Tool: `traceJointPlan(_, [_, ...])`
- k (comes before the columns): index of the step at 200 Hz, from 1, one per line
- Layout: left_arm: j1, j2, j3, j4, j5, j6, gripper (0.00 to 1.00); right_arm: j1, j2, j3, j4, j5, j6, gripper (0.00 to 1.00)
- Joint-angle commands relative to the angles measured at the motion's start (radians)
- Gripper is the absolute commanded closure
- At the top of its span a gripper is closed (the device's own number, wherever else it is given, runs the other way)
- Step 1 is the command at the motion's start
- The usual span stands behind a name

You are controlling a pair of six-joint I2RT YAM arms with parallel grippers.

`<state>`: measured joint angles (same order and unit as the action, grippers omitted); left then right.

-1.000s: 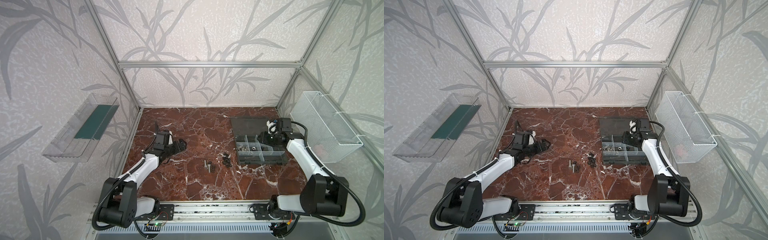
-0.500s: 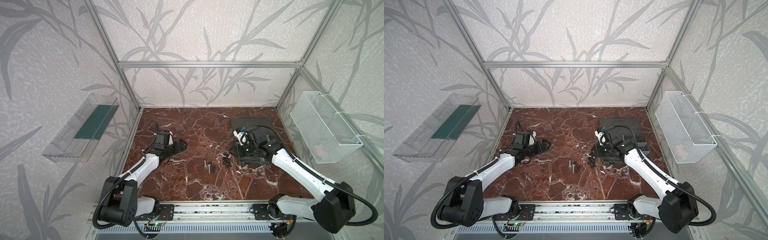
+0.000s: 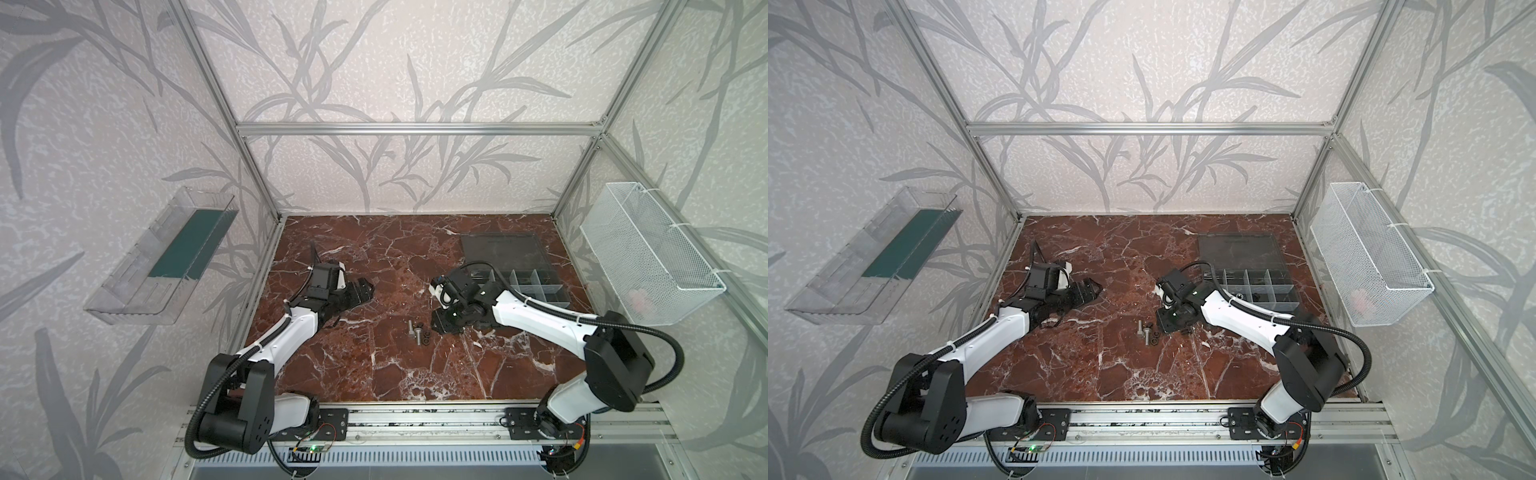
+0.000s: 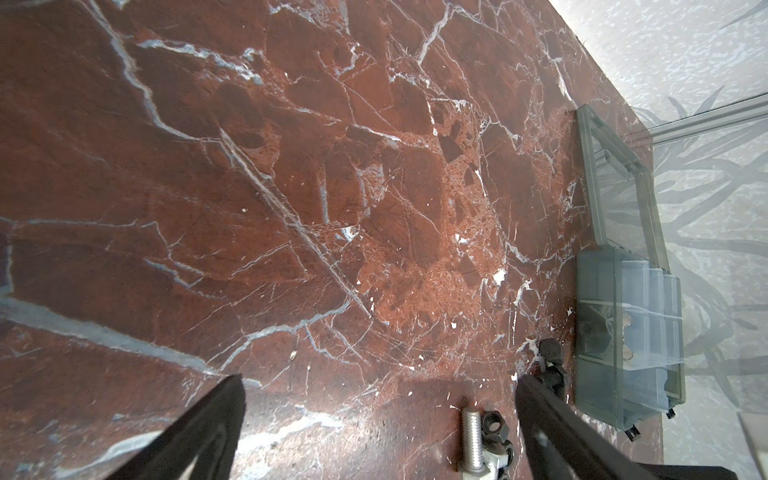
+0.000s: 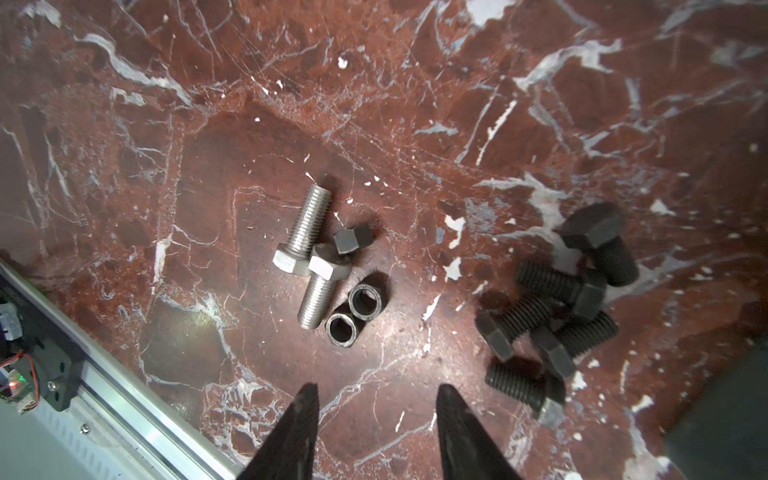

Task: Sort the screws and nuts into containers
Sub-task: Pick up the nut from the center of the table.

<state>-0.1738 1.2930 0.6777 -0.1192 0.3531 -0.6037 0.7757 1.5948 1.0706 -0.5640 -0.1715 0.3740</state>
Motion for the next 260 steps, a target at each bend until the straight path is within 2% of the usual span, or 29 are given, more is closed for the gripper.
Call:
traceJointPlan(1, [0.005, -0.021, 0.008, -0.007, 0.000, -0.004, 0.01, 0.039, 0.046, 0.070, -0.087, 0.058, 0.006, 0.53])
traceJointPlan(115, [0.005, -0.014, 0.010, -0.003, 0.006, -0.005, 0.01, 0.121, 0.188, 0.084, -0.088, 0.078, 0.058, 0.54])
traceJointPlan(260, [0.005, -0.037, -0.003, -0.018, -0.016, 0.003, 0.01, 0.129, 0.298, 0.127, -0.043, 0.088, 0.079, 0.54])
